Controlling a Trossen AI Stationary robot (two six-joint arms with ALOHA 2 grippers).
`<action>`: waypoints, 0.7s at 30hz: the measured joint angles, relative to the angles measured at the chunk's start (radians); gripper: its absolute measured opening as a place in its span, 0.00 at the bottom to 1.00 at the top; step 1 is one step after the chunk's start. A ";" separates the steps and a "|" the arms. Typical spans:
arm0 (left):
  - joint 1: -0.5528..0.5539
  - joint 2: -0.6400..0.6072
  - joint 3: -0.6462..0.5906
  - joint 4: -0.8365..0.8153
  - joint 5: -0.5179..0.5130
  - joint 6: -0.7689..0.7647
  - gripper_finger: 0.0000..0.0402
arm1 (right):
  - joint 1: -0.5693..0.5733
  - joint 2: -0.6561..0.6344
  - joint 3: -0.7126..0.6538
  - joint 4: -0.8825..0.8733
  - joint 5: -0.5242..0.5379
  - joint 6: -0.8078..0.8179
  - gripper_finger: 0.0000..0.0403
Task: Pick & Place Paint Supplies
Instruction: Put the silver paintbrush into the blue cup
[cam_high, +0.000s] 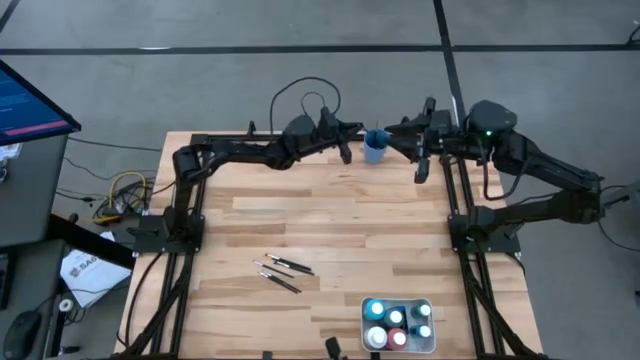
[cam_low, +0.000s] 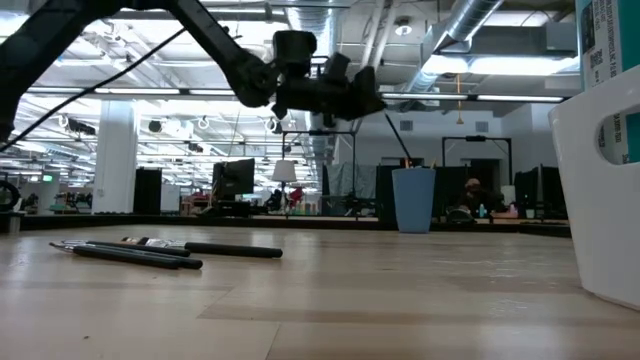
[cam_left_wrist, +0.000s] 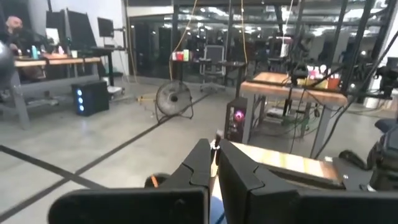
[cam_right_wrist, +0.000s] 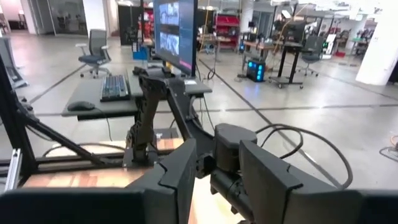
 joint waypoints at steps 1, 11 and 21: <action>-0.001 0.008 0.000 0.000 0.000 0.002 0.00 | 0.000 0.003 0.000 -0.002 0.000 0.000 0.29; -0.002 0.040 0.000 -0.031 -0.001 0.034 0.04 | -0.006 0.045 0.000 -0.008 0.000 0.000 0.29; -0.003 0.039 0.001 -0.028 0.051 0.086 0.32 | -0.008 0.060 0.000 -0.008 0.000 0.008 0.29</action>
